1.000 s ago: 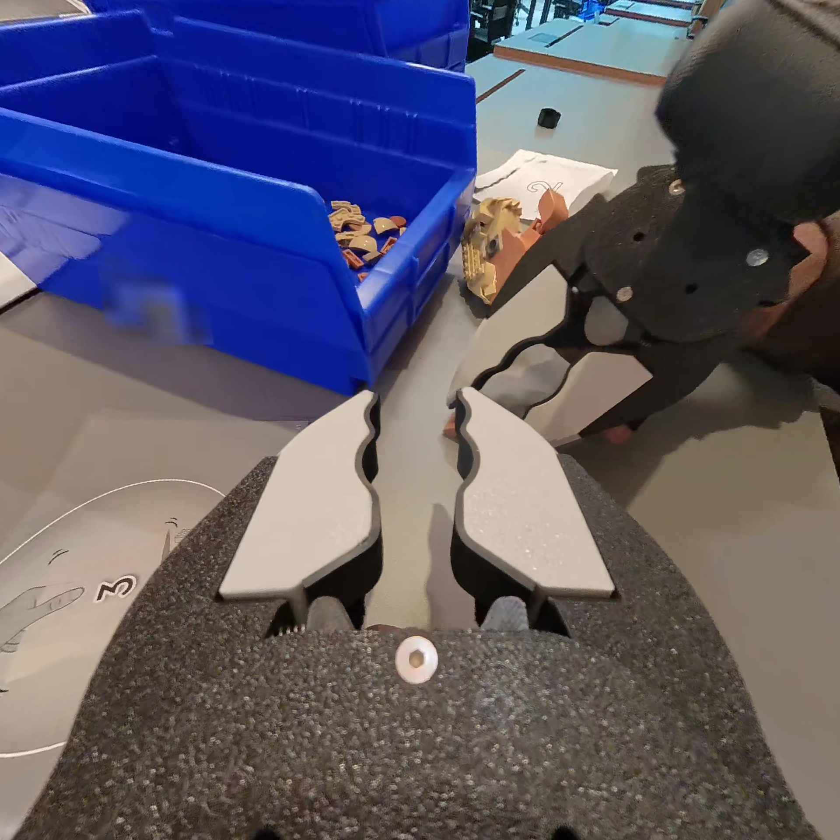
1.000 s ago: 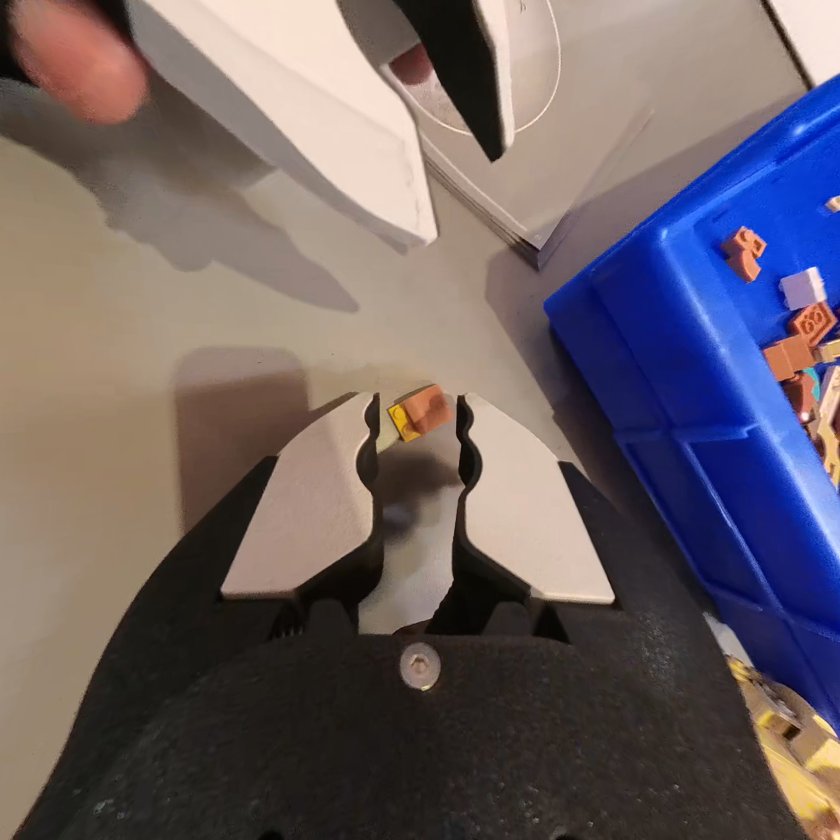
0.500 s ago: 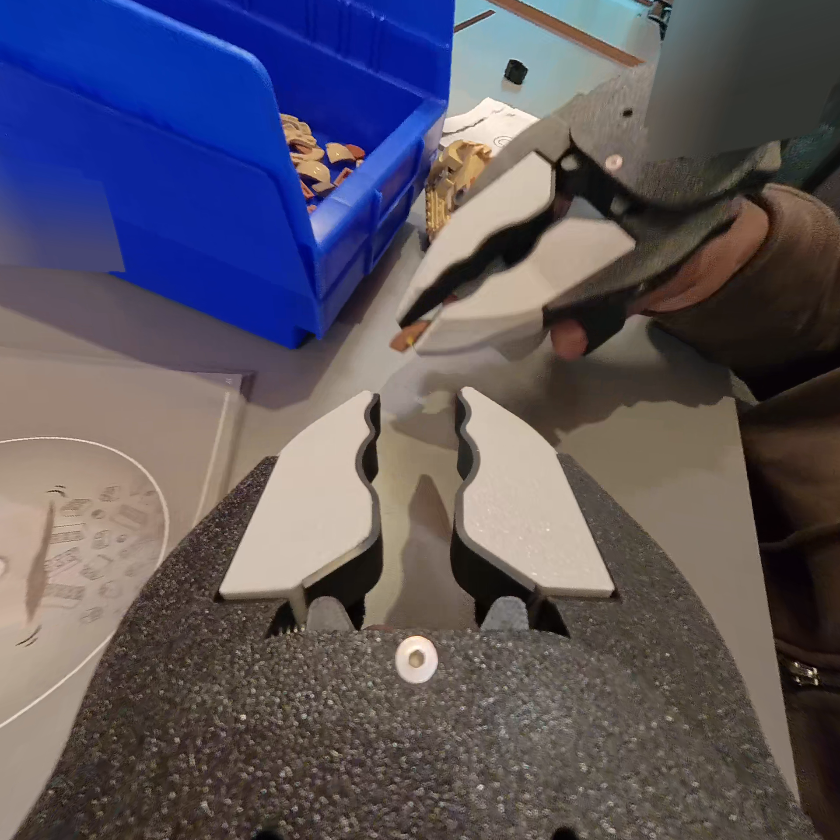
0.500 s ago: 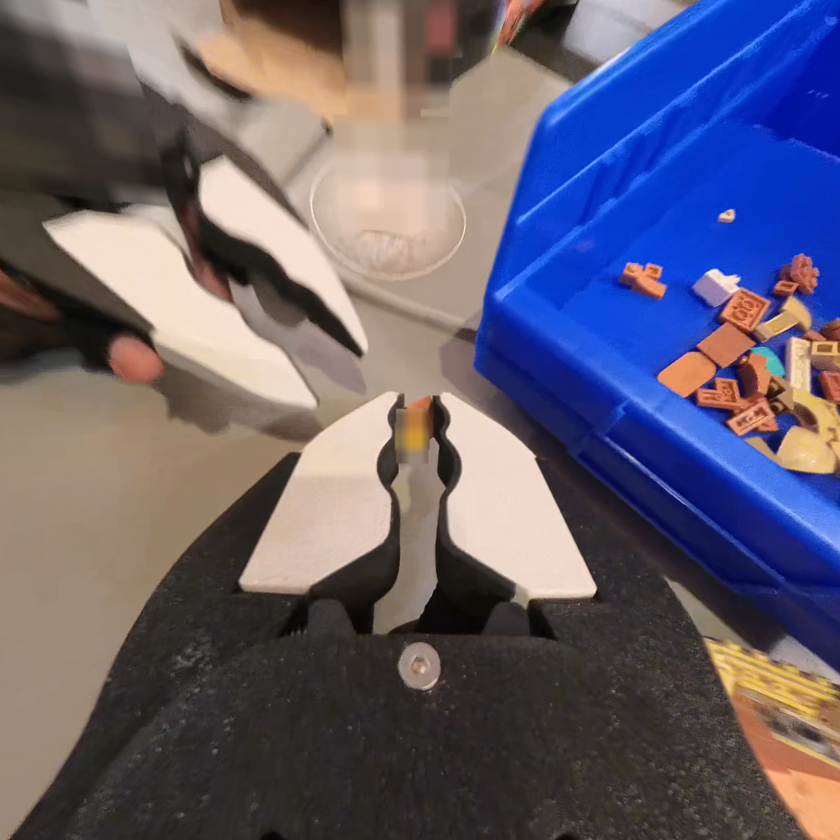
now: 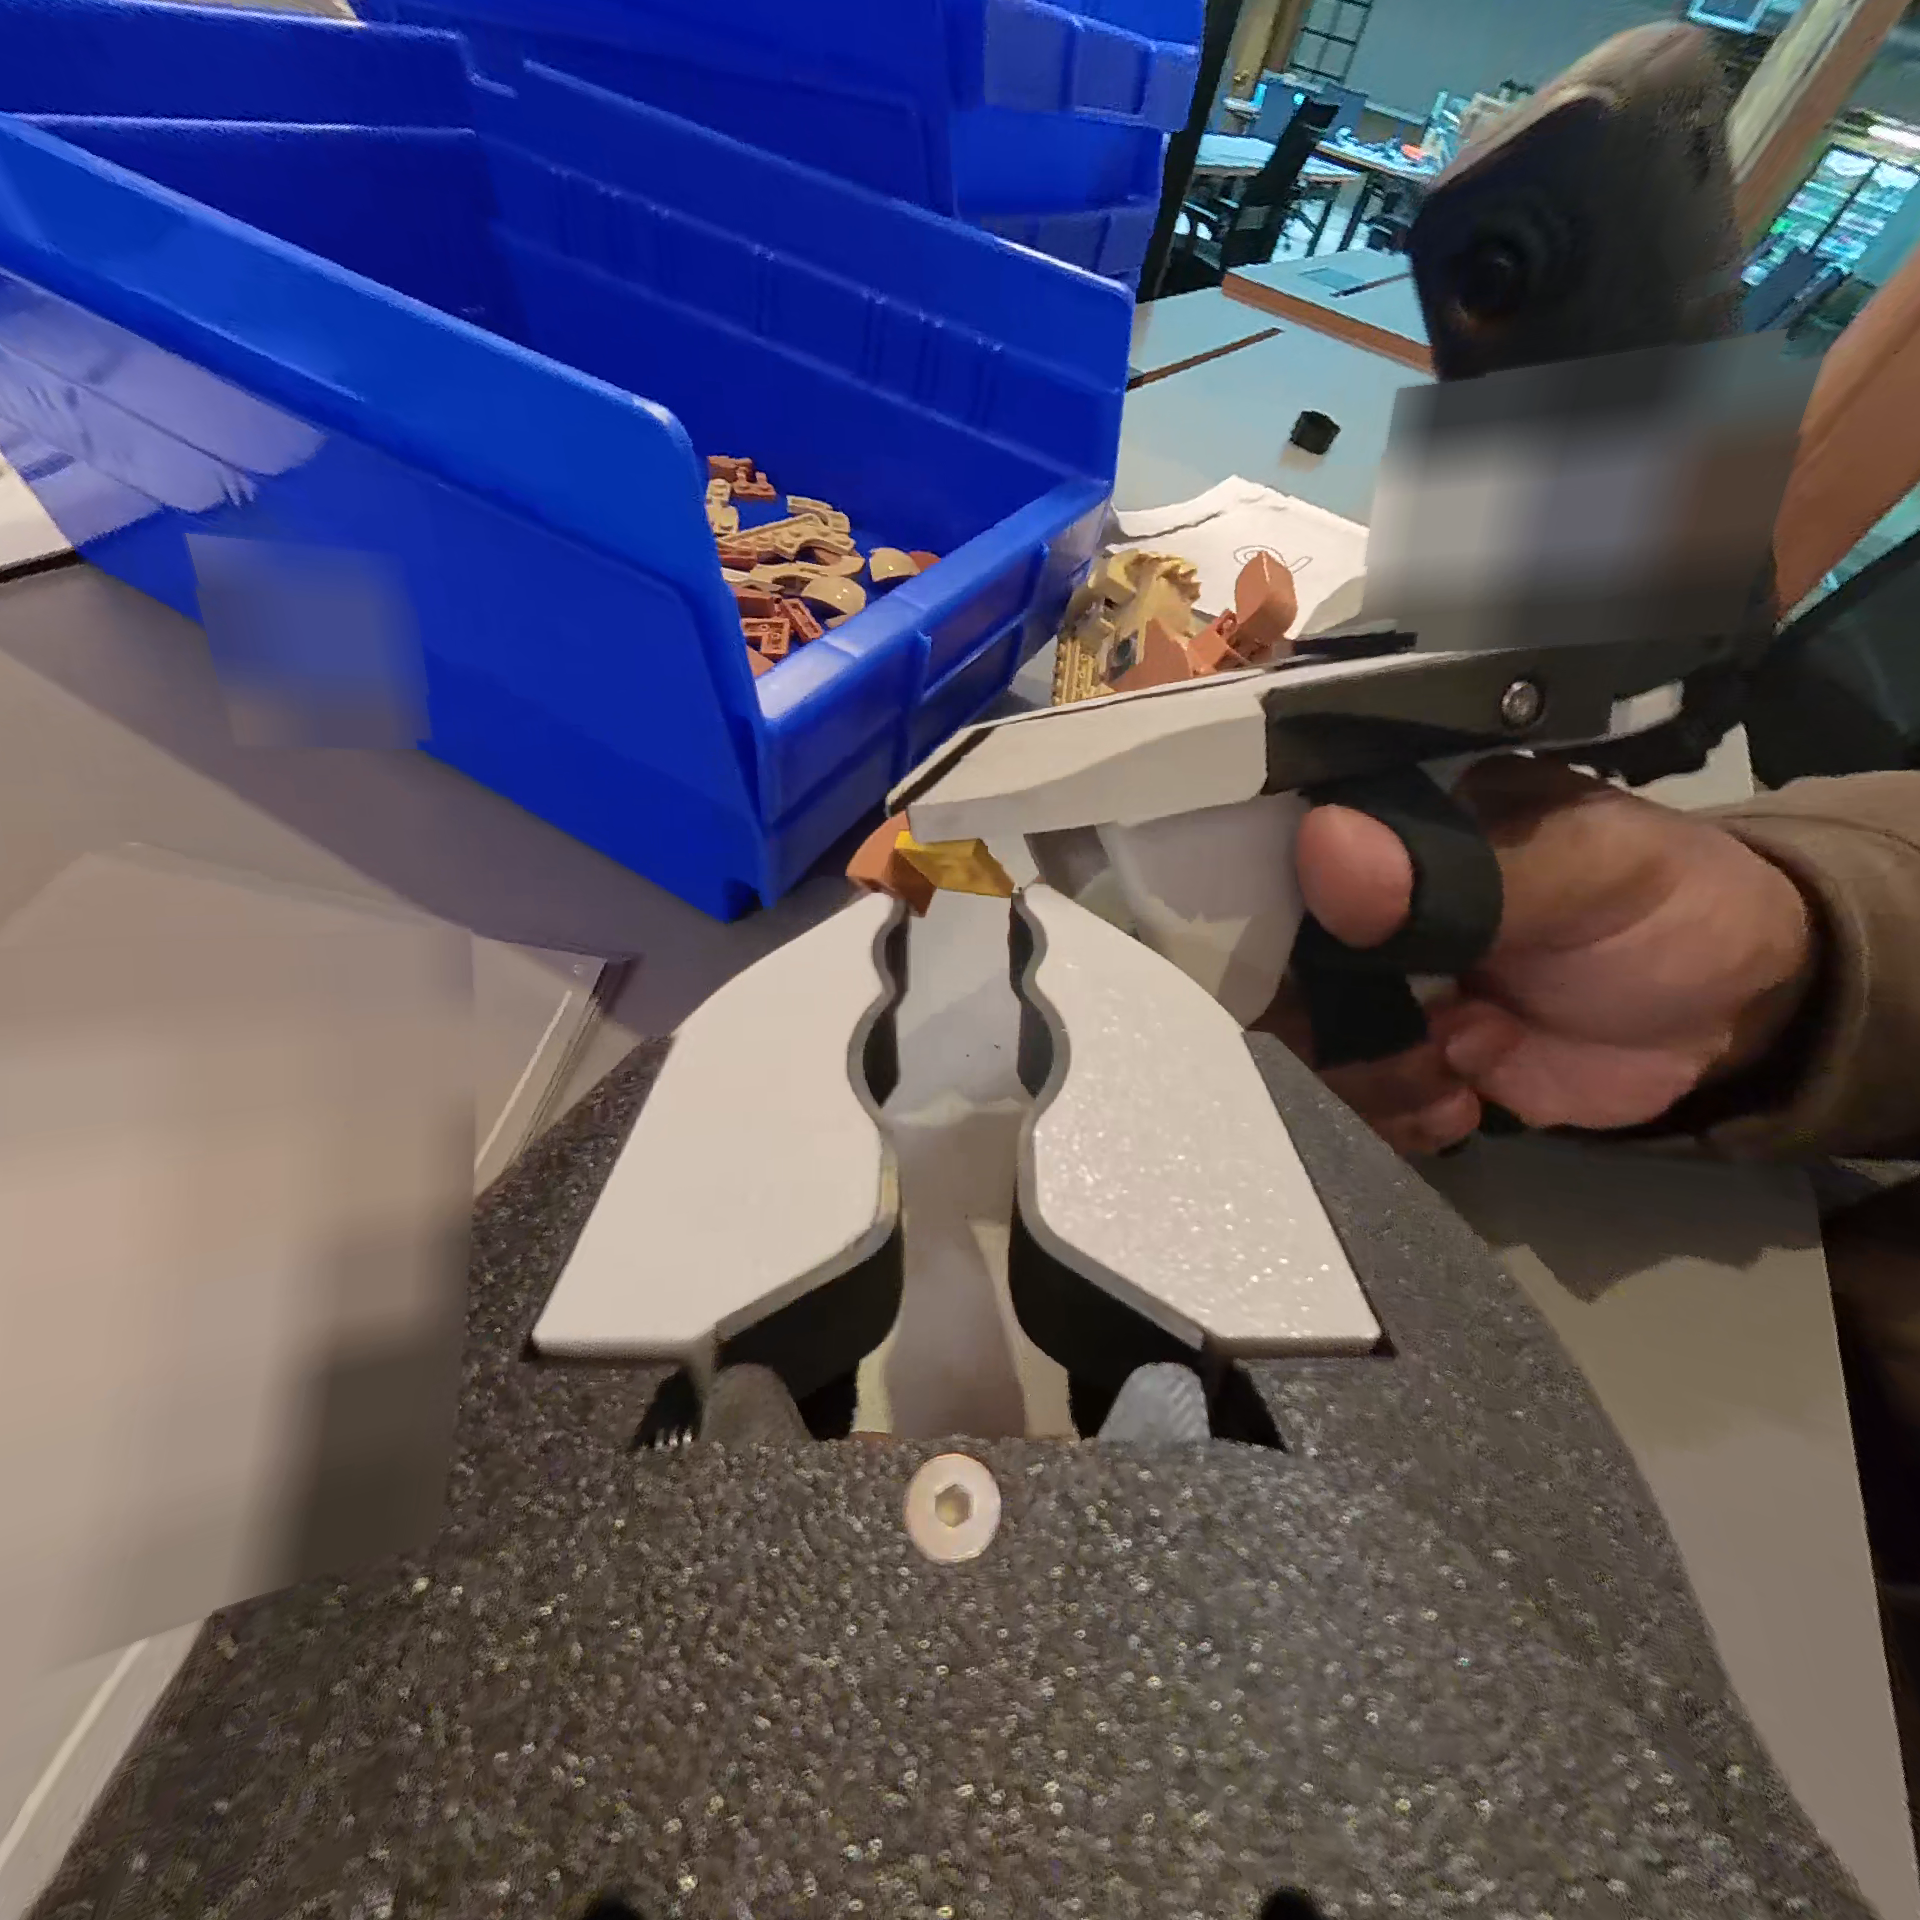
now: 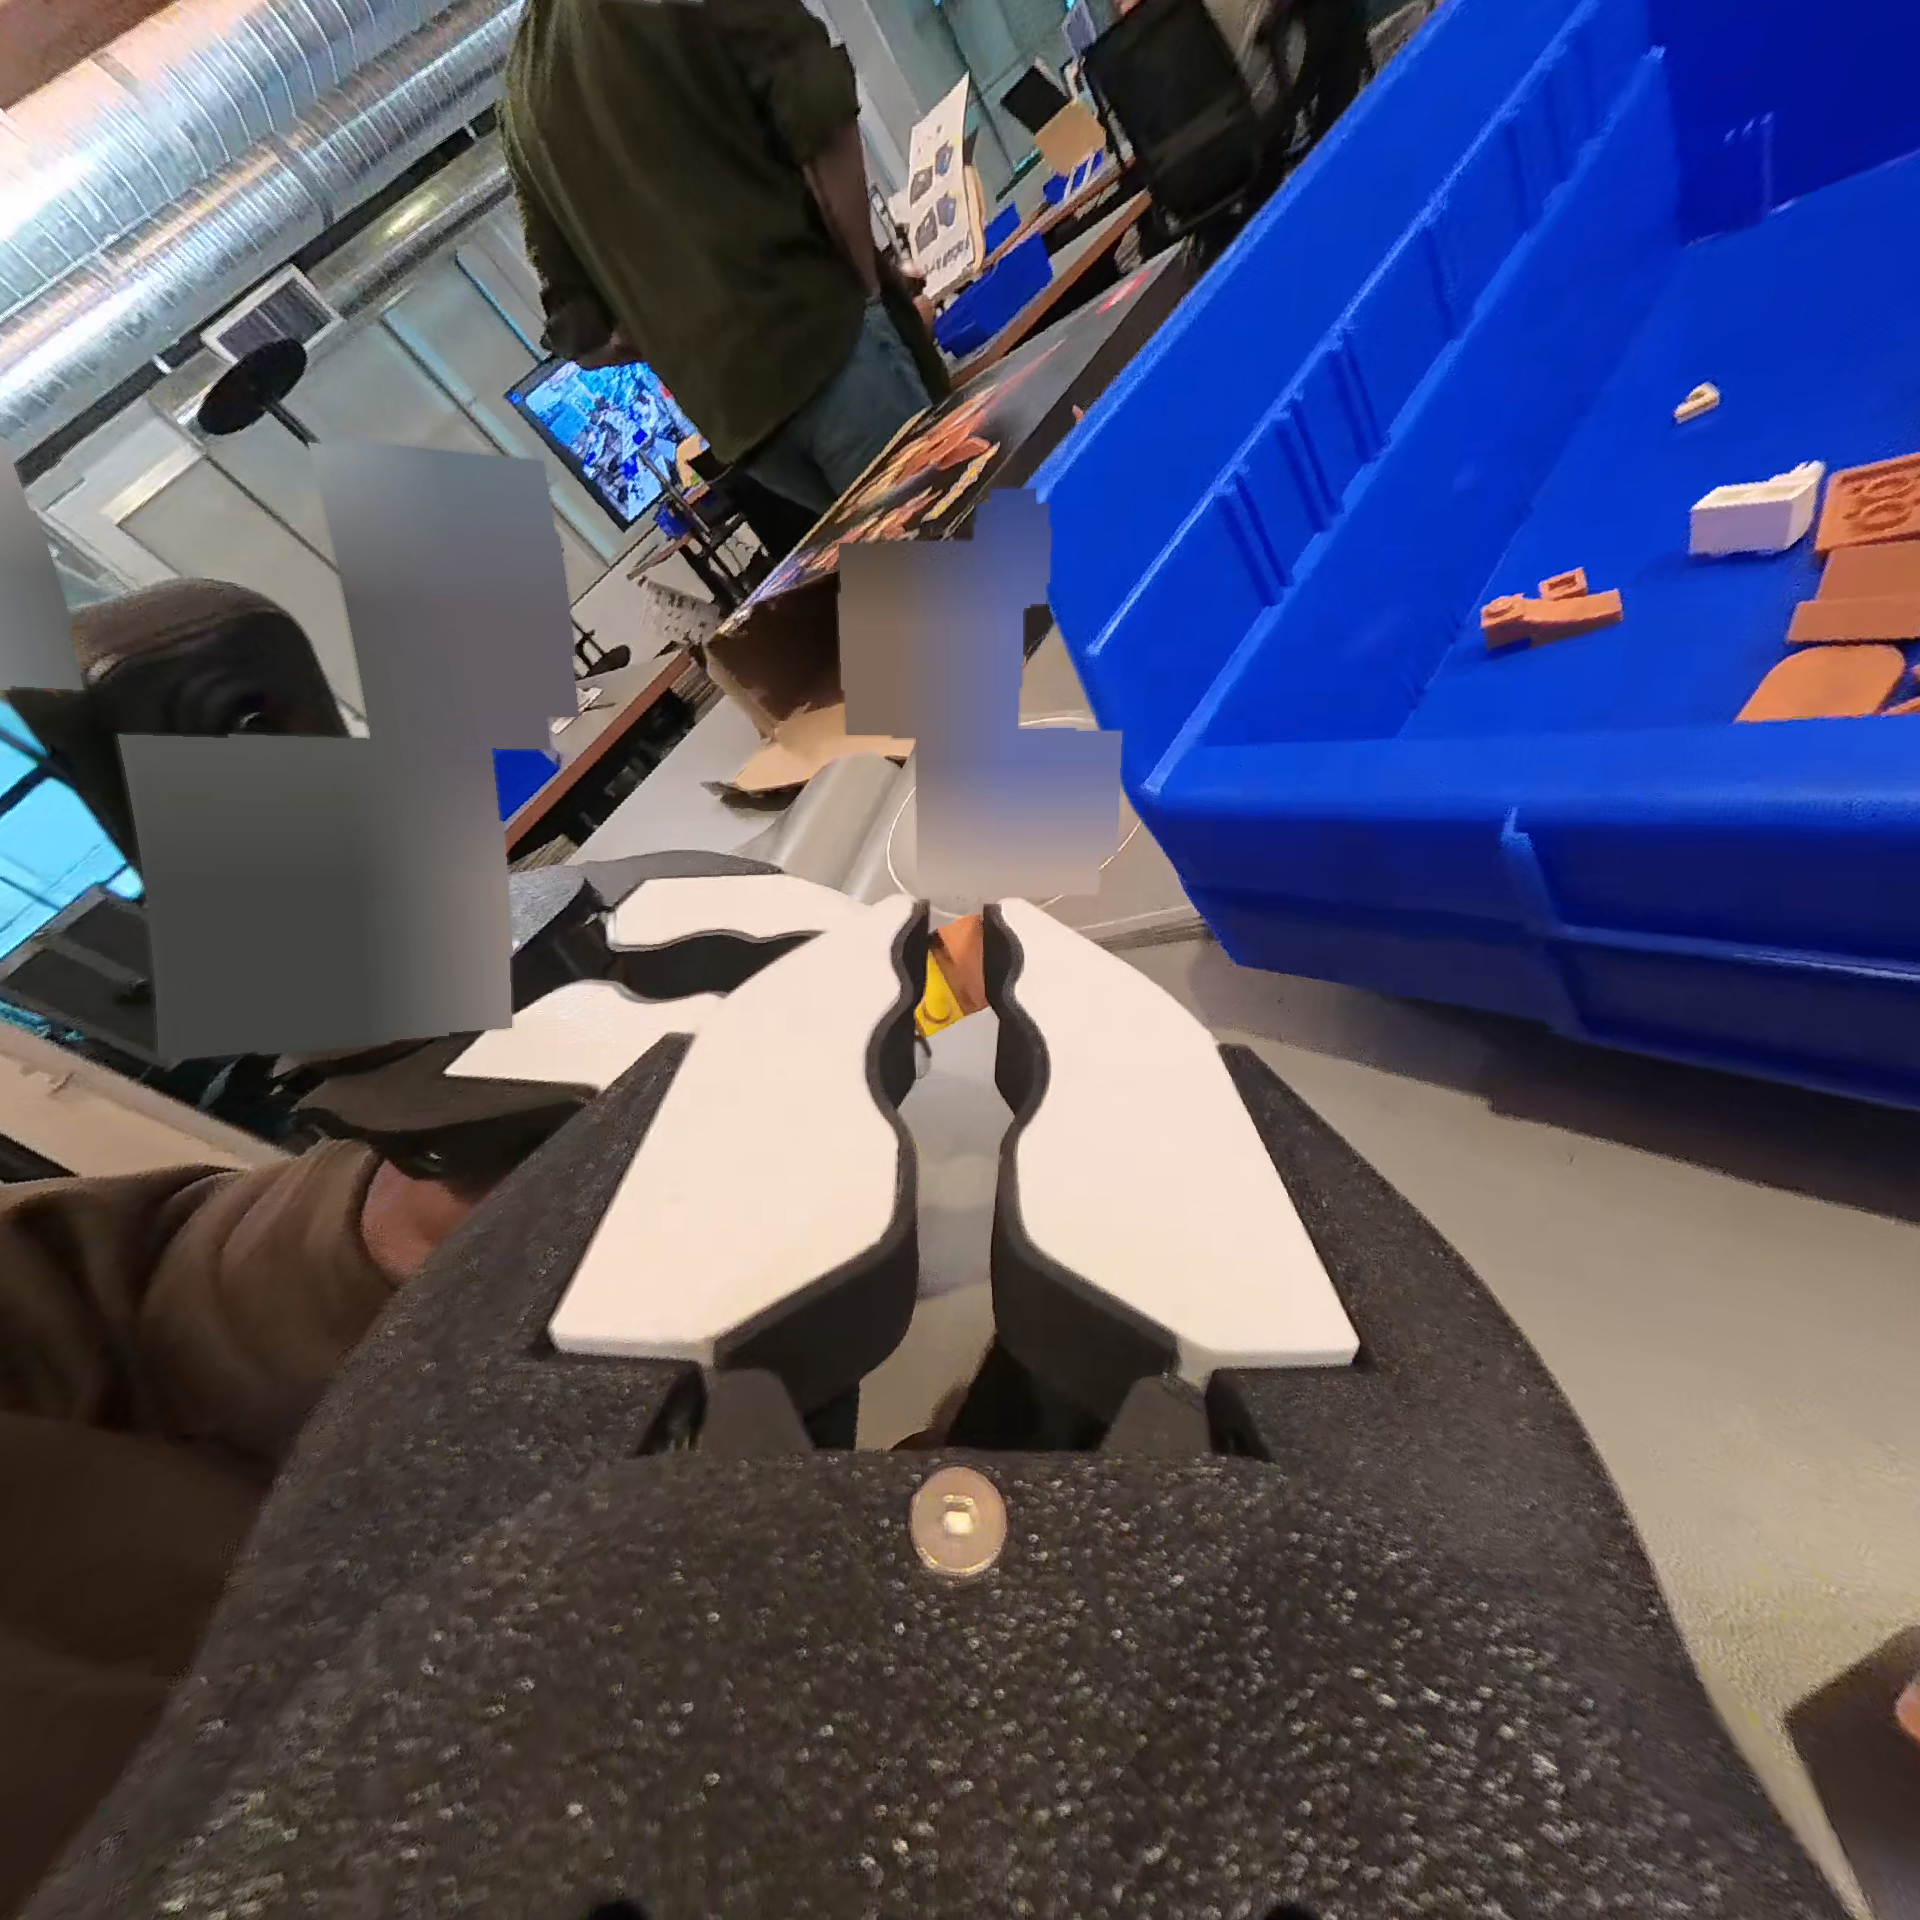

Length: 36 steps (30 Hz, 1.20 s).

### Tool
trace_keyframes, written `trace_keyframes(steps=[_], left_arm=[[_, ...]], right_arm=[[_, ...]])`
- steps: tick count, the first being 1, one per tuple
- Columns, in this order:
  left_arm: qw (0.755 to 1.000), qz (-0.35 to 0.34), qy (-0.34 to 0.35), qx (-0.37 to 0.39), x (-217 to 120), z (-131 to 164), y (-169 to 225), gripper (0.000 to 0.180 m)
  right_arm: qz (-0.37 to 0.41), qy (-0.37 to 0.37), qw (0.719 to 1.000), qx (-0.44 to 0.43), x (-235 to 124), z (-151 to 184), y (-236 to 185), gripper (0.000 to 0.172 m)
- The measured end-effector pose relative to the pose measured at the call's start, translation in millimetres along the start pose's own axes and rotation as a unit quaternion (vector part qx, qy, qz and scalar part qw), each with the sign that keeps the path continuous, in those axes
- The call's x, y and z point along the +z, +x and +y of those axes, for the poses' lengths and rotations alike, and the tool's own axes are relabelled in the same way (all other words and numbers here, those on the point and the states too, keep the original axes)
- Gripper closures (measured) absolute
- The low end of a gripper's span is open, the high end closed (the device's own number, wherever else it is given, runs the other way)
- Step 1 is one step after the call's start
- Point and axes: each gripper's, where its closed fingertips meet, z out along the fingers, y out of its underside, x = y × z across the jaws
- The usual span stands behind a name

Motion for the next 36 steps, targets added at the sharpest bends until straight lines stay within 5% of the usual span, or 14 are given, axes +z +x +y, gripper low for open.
trace_keyframes(steps=[20,25,36], left_arm=[[0.998,-0.034,0.03,-0.032,-6,-5,-7,0.172],[0.999,0.003,0.025,-0.023,-10,-9,-6,0.172],[0.976,-0.041,-0.001,0.214,-13,-8,-7,0.172]], right_arm=[[0.016,0.027,0.995,-0.091,1,1,-15,0.172],[0.032,-0.01,0.981,-0.191,-4,-7,-4,0.167],[-0.078,-0.1,0.992,-0.02,-4,8,-15,0.152]])
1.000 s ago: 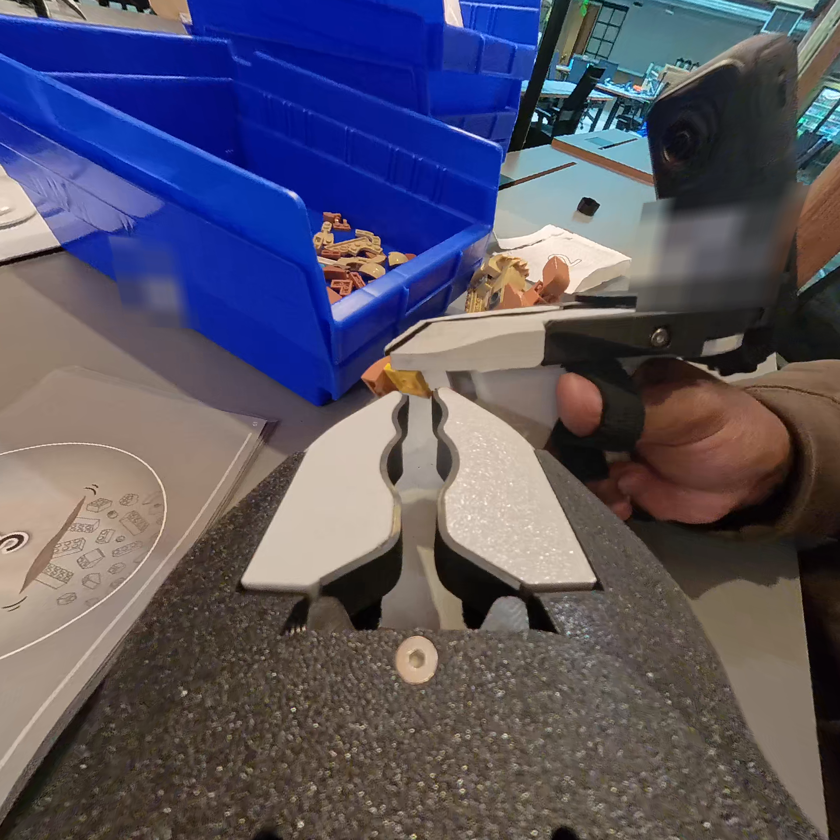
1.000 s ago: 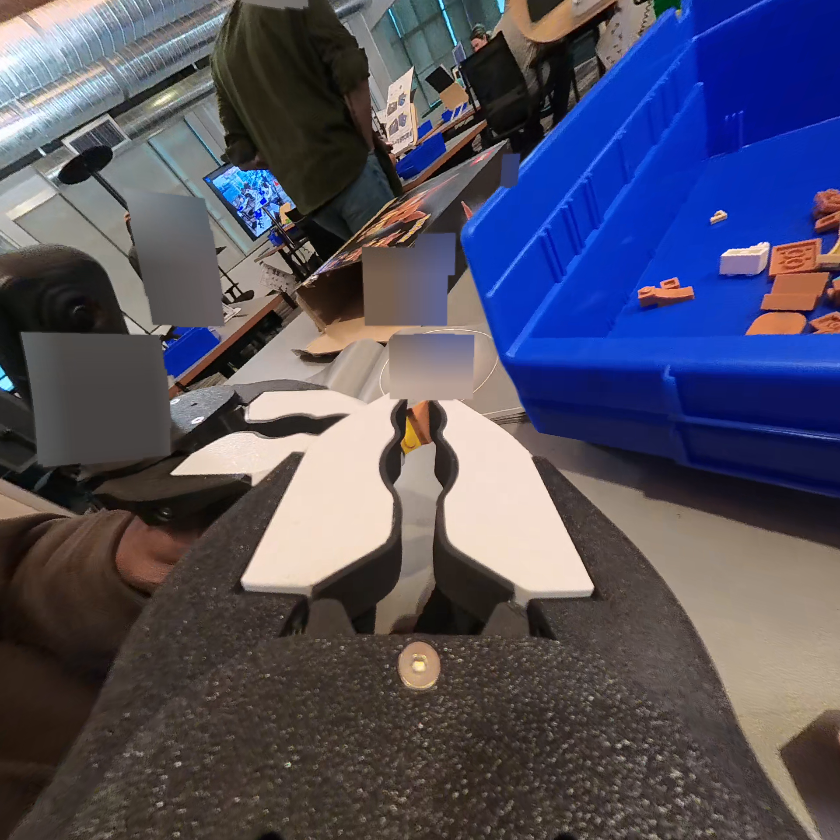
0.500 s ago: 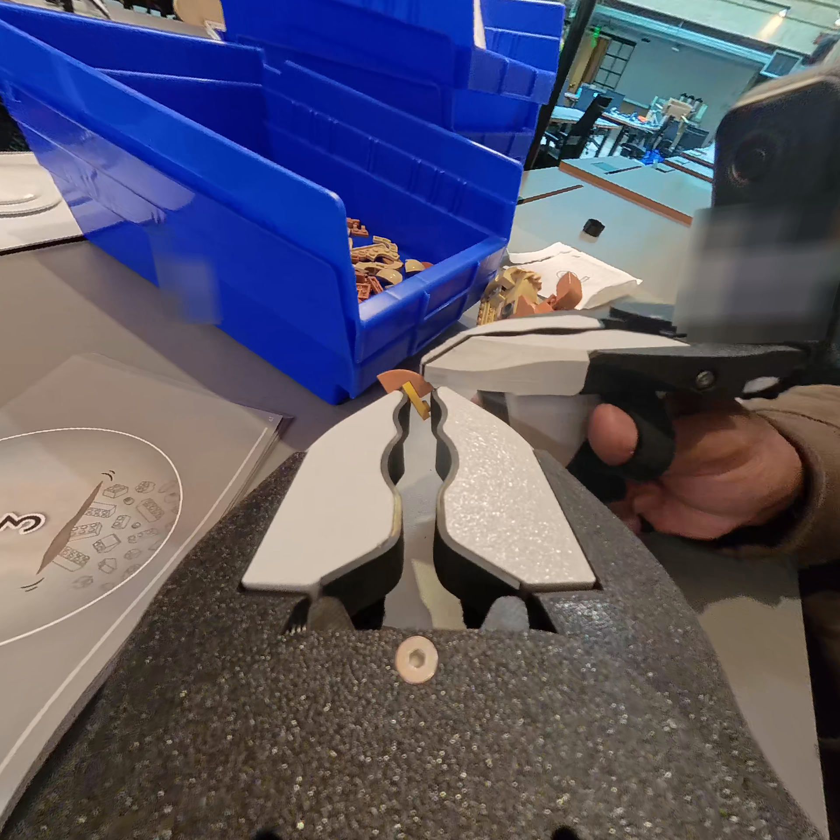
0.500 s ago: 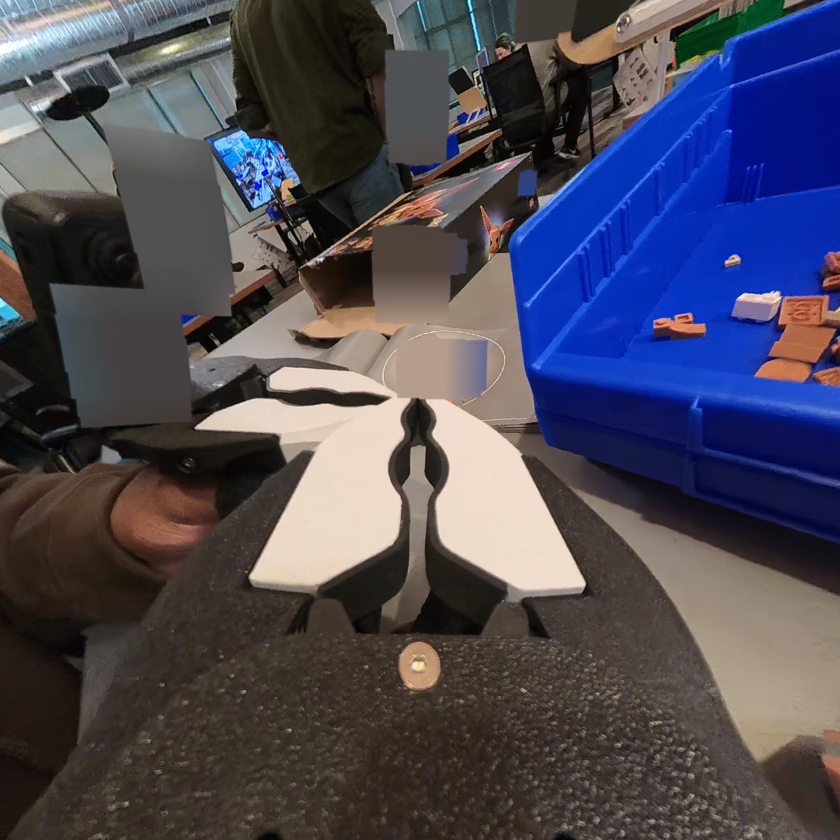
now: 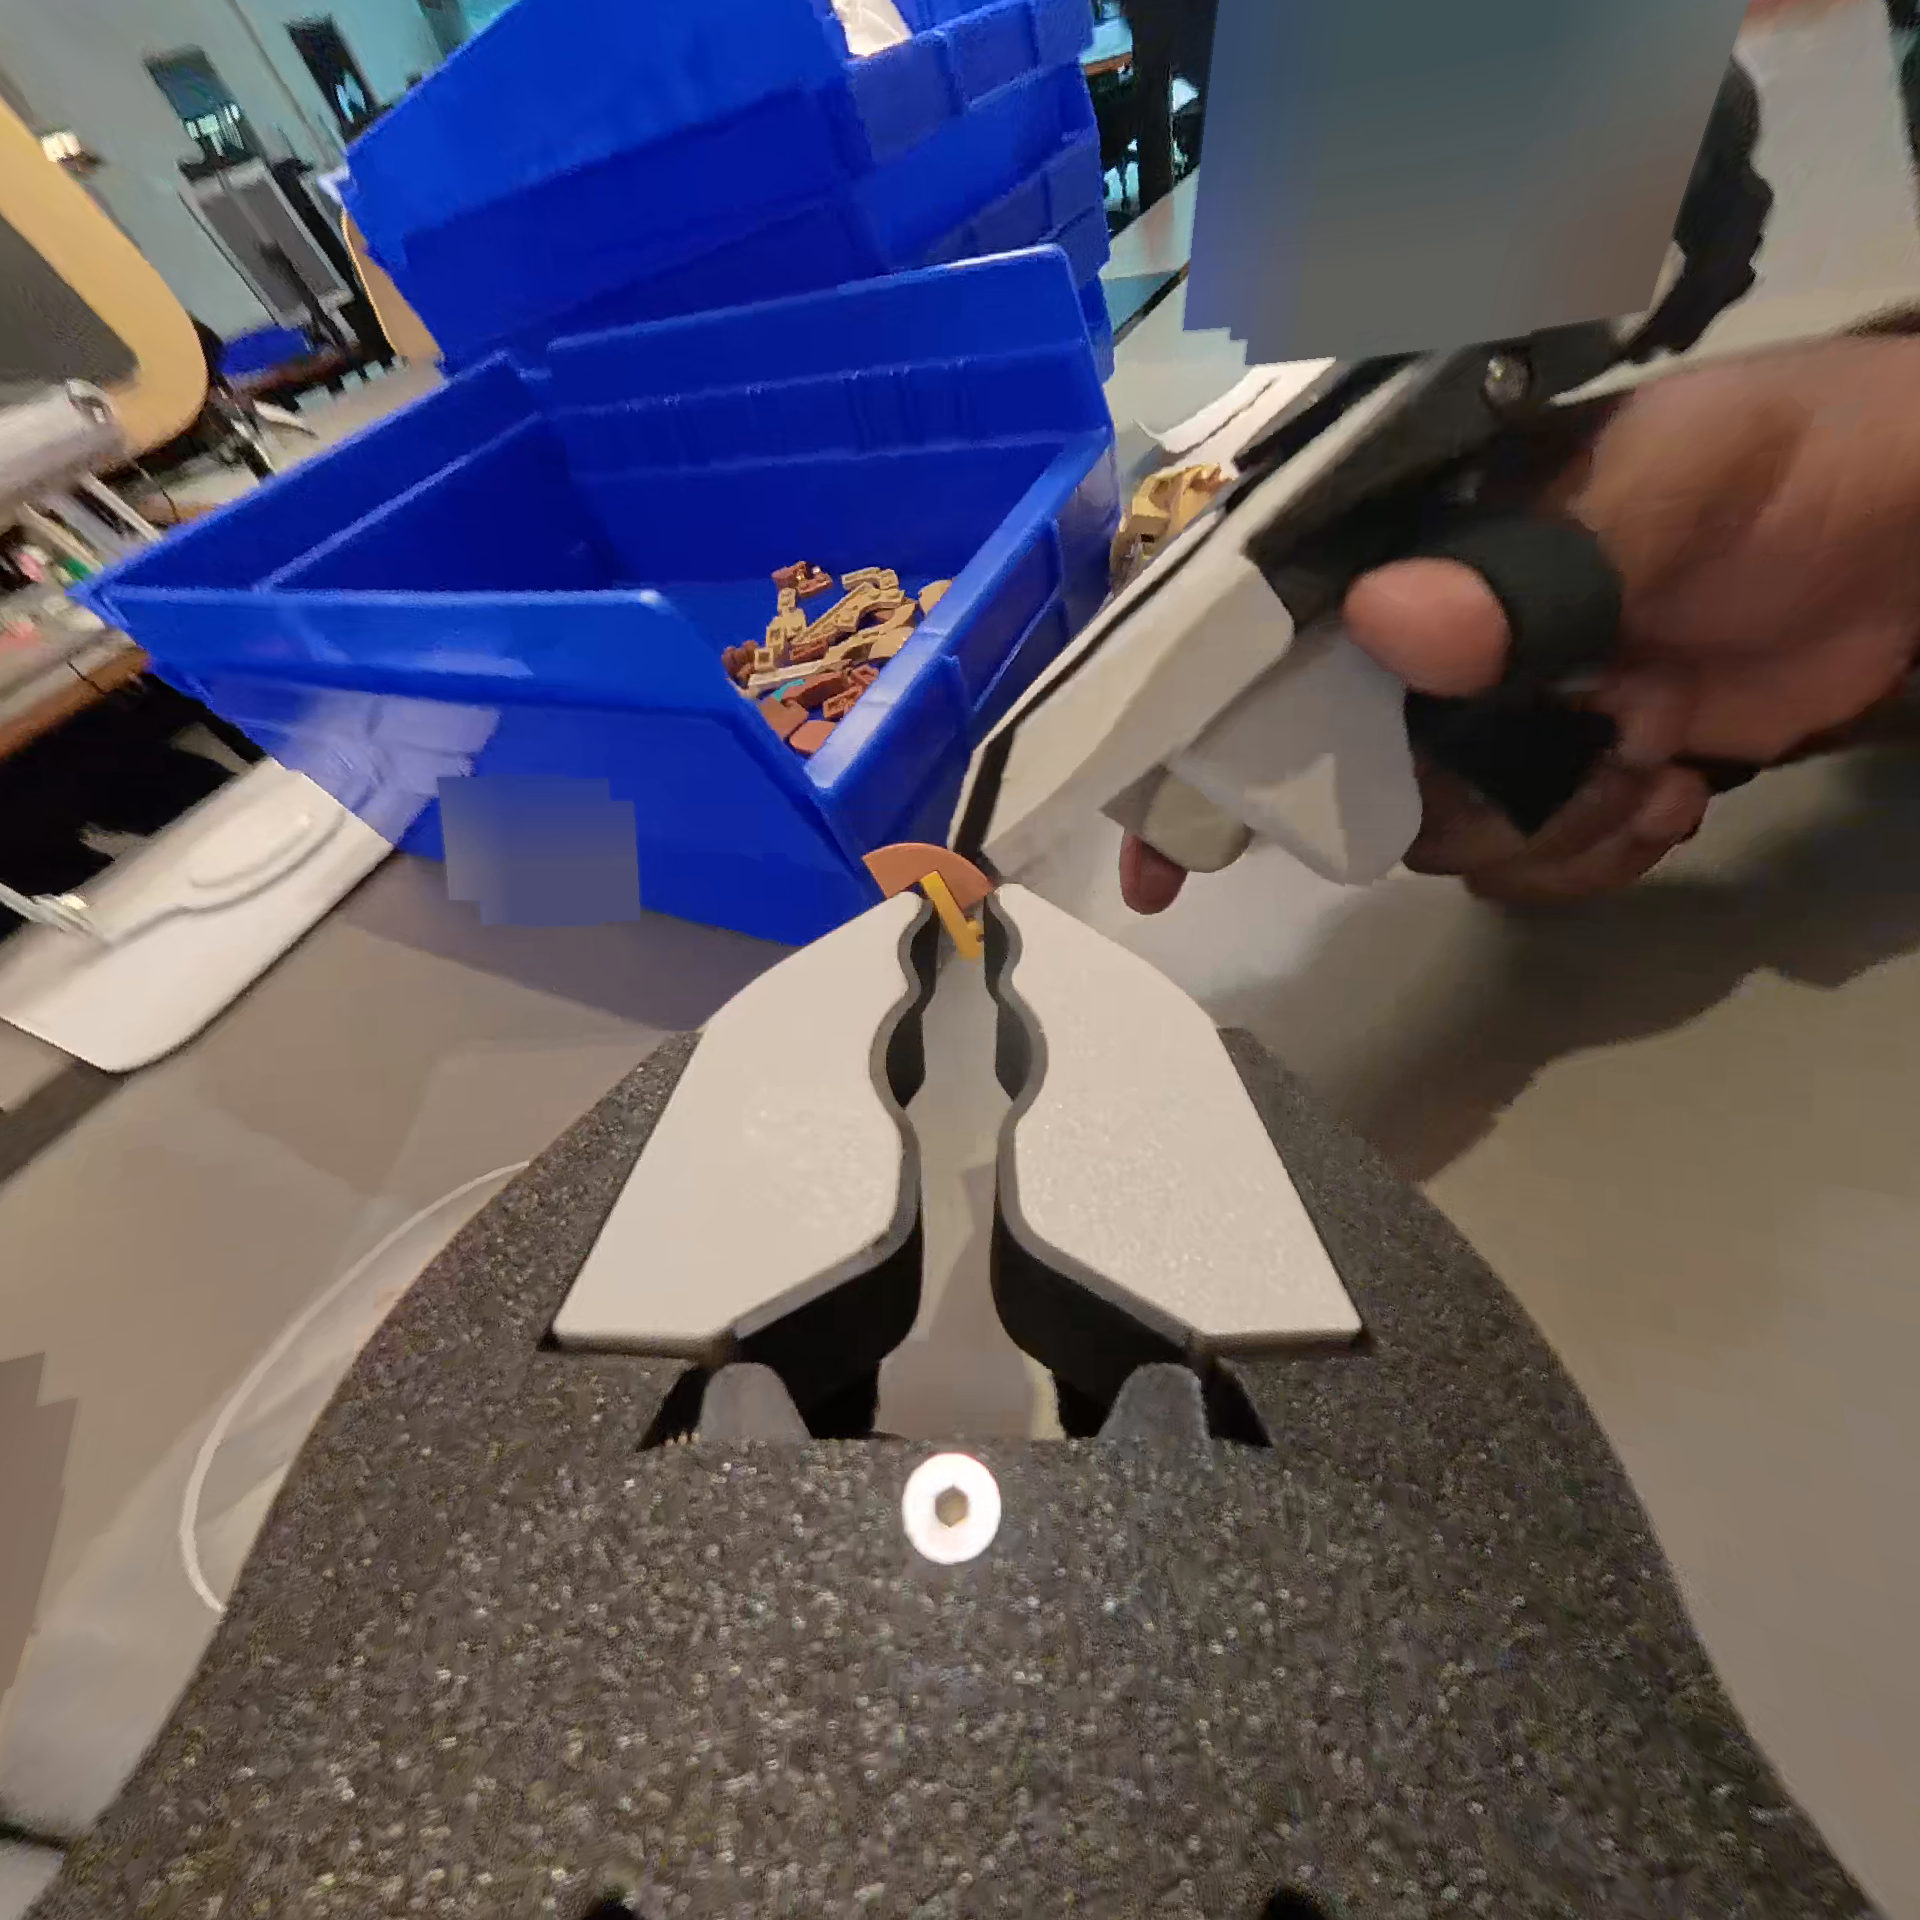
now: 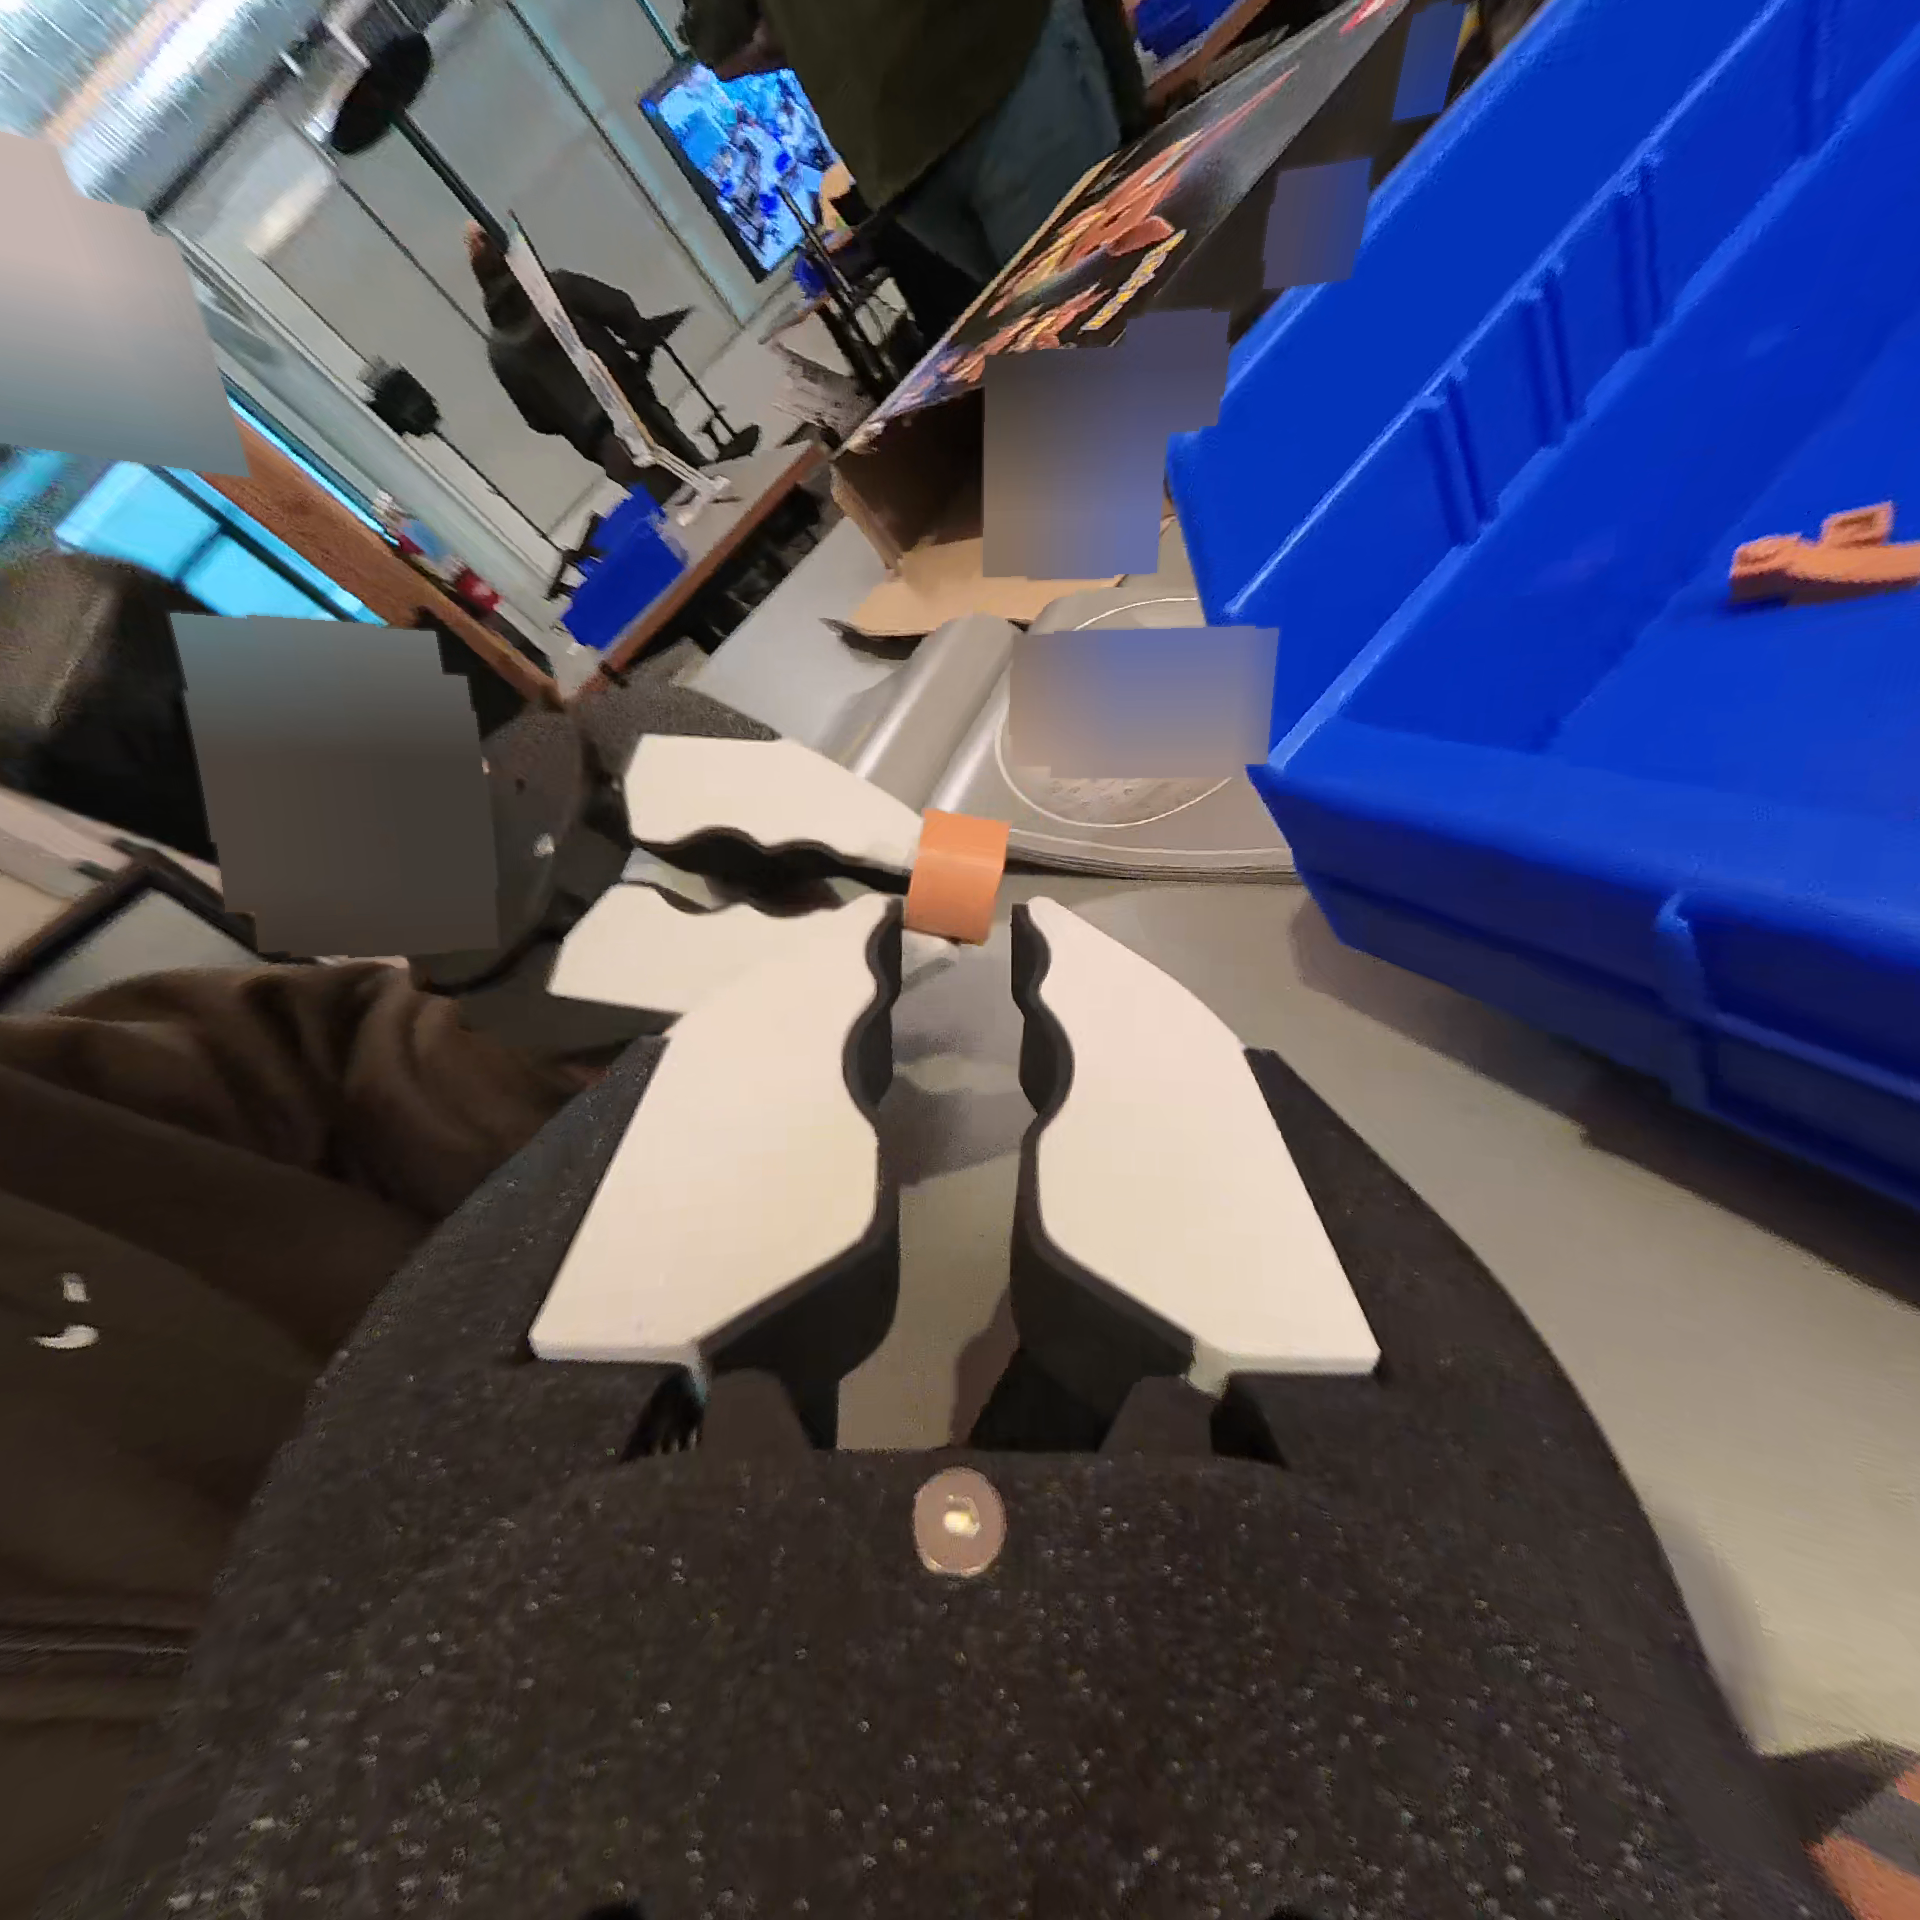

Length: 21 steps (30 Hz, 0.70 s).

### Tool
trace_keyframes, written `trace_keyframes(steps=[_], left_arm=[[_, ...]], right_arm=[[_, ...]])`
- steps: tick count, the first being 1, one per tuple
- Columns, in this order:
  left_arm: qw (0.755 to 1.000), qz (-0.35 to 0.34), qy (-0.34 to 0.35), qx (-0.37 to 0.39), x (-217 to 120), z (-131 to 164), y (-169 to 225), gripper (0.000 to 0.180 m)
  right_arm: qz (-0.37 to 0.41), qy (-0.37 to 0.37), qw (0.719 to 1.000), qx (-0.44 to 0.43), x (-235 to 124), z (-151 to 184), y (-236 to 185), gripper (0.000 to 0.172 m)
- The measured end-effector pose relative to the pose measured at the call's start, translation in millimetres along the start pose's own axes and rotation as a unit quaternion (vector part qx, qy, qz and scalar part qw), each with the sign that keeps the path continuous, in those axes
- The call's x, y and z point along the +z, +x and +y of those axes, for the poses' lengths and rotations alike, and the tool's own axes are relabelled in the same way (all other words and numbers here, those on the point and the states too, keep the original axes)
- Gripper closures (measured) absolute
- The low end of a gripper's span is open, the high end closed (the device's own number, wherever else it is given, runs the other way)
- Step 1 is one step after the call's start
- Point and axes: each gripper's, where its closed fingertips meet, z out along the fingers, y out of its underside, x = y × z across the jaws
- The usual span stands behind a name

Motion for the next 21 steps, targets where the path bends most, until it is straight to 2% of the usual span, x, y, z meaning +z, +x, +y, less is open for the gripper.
trace_keyframes(steps=[4,10,16,21], left_arm=[[0.998,-0.014,-0.003,0.067,1,0,5,0.172],[0.994,-0.013,-0.006,0.105,2,0,10,0.172],[0.995,0.064,0.022,0.07,-6,-9,17,0.171],[0.991,0.128,0.032,0.026,-12,-12,25,0.17]], right_arm=[[-0.024,-0.001,0.999,0.037,-1,1,-2,0.15],[-0.022,-0.026,0.999,0.015,2,9,-4,0.155],[-0.061,-0.036,0.996,-0.044,-3,7,-16,0.155],[-0.104,-0.048,0.992,-0.048,-7,10,-24,0.155]])
